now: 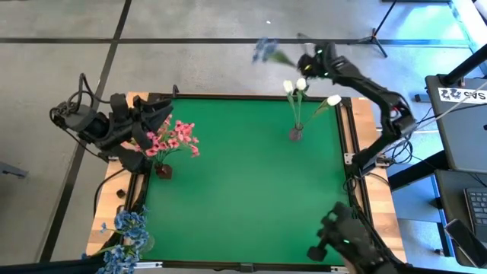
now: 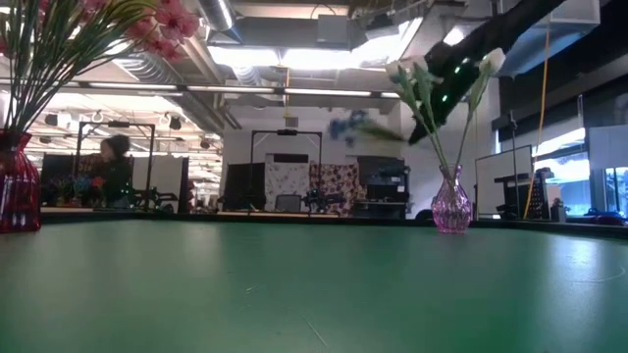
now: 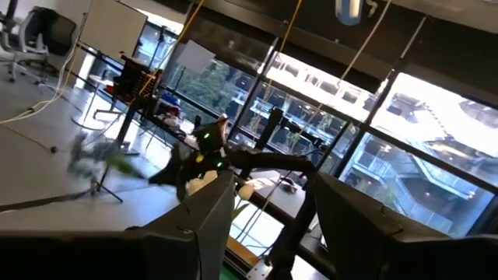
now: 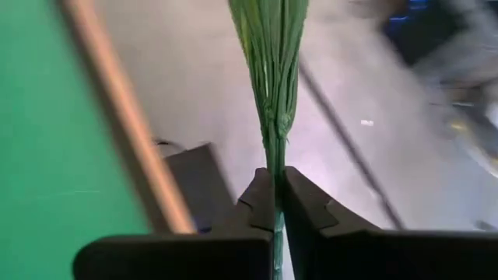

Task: Sort flowers into vase by color
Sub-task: Put the blue flower into the transparent vase

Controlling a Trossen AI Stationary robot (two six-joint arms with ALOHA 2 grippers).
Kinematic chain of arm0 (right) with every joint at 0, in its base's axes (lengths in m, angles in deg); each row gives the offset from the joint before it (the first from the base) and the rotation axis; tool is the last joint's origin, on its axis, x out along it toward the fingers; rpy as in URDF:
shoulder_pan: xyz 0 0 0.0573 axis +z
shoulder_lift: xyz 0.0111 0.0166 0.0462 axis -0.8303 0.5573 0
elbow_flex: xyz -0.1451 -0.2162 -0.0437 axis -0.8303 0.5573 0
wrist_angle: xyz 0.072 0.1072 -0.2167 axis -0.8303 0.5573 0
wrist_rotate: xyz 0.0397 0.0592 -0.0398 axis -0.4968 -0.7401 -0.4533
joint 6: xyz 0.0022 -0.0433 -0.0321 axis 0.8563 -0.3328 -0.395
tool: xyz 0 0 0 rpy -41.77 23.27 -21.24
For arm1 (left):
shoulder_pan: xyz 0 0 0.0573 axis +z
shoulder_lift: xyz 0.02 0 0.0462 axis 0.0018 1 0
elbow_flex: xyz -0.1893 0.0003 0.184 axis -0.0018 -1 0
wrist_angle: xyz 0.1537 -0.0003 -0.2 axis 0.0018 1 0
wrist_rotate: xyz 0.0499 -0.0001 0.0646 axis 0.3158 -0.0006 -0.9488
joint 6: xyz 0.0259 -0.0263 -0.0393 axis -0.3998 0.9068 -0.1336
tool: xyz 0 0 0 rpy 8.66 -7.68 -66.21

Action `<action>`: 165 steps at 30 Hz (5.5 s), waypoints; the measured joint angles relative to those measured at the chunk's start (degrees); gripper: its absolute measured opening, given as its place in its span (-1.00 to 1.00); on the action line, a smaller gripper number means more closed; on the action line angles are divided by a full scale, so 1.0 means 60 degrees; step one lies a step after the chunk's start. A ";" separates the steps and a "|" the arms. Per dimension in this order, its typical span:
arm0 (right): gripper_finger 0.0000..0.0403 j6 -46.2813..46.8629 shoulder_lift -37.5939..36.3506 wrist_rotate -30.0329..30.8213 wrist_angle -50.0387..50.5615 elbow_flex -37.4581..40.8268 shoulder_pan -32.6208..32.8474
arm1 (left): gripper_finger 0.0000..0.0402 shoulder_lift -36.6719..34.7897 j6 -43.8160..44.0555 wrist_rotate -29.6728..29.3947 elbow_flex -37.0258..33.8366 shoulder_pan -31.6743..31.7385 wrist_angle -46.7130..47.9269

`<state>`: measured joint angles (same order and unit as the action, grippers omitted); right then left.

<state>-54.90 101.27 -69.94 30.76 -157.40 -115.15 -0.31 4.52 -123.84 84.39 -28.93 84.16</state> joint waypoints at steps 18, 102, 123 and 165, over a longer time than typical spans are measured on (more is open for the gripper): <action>-0.97 0.3962 -0.3506 -0.2449 -0.0359 -0.2539 0.1435 | -0.12 0.0198 -0.1022 0.0412 -0.0002 -0.0104 -0.0045; -0.94 0.6753 0.0030 0.4860 -0.4362 -0.2704 1.3179 | -0.12 0.4441 -0.0985 0.5130 -0.0002 0.0620 -0.4015; -0.81 0.6987 0.0059 0.4021 -0.3684 -0.2704 1.3000 | -0.55 0.4480 -0.0446 0.5998 -0.0002 0.1379 -0.3975; 0.08 0.7663 -0.1551 0.5876 -0.1688 -0.2696 1.3015 | -0.86 0.0226 0.0495 0.4432 -0.1195 -0.5981 0.1283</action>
<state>-8.92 91.96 -34.68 20.63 -173.58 -37.06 1.05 7.49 -97.25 77.22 -64.81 91.86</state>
